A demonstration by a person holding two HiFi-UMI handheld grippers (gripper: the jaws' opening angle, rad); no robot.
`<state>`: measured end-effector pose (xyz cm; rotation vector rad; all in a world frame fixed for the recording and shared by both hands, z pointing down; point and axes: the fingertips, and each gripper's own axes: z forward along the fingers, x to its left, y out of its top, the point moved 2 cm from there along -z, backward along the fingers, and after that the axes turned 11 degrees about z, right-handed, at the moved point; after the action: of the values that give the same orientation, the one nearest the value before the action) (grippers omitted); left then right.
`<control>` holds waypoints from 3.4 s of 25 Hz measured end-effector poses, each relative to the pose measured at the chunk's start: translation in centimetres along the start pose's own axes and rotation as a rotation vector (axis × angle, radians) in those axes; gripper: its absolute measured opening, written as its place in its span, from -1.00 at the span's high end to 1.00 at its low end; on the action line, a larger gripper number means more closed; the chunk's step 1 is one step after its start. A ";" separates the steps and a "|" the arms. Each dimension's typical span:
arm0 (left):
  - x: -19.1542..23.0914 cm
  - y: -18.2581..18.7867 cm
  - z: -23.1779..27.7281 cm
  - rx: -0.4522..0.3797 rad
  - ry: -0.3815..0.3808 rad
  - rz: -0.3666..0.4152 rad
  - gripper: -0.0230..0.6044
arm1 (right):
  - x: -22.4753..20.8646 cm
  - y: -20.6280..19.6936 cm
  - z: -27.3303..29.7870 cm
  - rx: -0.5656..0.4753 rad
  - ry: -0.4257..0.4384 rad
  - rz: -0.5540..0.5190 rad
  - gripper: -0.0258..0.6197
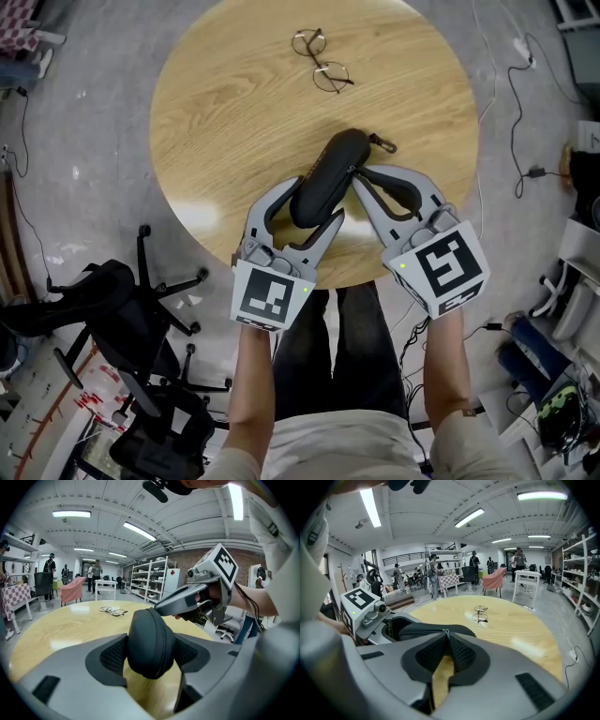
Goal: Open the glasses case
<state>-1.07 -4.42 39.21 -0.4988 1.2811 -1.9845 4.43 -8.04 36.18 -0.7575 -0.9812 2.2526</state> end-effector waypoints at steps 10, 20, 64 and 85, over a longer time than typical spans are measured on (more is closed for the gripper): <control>-0.2 -0.2 -0.1 0.007 0.013 -0.005 -0.05 | -0.5 0.0 0.0 -0.004 -0.012 -0.002 0.80; -0.8 -1.0 -0.5 0.022 -0.007 -0.013 -0.04 | -2.1 -0.5 0.4 0.021 -0.051 0.015 0.80; -0.9 -1.6 -1.5 0.055 -0.011 -0.012 -0.04 | -5.3 -2.1 2.6 0.118 -0.103 0.054 0.80; -1.0 -1.7 -1.6 0.056 0.001 -0.043 -0.07 | -0.9 1.9 1.6 -0.079 -0.081 -0.094 0.50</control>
<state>-2.05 -2.30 40.16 -0.5022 1.2214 -2.0510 3.41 -10.50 35.86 -0.6441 -1.1258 2.1888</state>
